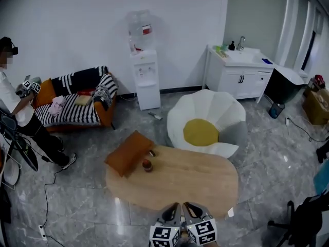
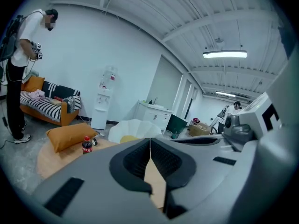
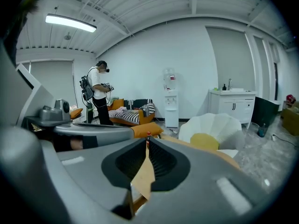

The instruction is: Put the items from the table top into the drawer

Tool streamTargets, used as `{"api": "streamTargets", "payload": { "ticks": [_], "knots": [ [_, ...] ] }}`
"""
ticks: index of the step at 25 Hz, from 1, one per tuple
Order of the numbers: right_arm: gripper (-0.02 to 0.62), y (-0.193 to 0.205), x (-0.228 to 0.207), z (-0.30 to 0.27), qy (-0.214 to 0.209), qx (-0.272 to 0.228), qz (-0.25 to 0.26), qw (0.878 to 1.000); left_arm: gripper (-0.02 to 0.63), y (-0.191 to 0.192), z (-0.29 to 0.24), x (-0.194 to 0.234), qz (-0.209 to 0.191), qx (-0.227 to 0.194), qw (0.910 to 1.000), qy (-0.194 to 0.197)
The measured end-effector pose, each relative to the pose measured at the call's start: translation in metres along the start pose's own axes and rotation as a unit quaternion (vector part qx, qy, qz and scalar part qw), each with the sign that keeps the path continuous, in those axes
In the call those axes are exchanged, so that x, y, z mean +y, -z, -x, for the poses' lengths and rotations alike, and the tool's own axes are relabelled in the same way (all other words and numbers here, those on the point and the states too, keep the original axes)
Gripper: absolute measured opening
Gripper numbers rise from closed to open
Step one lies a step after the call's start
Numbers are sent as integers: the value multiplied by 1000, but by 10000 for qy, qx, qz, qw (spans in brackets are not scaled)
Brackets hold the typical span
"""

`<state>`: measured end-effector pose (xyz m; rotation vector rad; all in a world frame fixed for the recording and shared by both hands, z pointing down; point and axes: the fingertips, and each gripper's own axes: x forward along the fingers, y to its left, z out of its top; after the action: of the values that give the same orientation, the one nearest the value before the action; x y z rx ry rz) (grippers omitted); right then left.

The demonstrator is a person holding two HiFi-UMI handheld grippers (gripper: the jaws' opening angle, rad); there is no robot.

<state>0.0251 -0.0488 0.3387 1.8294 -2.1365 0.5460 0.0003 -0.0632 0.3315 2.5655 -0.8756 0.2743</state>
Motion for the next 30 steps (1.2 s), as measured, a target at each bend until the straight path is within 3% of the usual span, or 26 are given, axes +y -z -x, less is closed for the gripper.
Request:
{"api": "streamTargets", "payload": {
  "ticks": [19,30],
  "knots": [
    [3,-21,10,-6,229,-294,201,9991,11,-20,3,10,-139,-118,9997,184],
    [3,-23,10,-4,159,-270,235,9992,12,-37,-1,5,-295,-270,9990,210]
  ]
}}
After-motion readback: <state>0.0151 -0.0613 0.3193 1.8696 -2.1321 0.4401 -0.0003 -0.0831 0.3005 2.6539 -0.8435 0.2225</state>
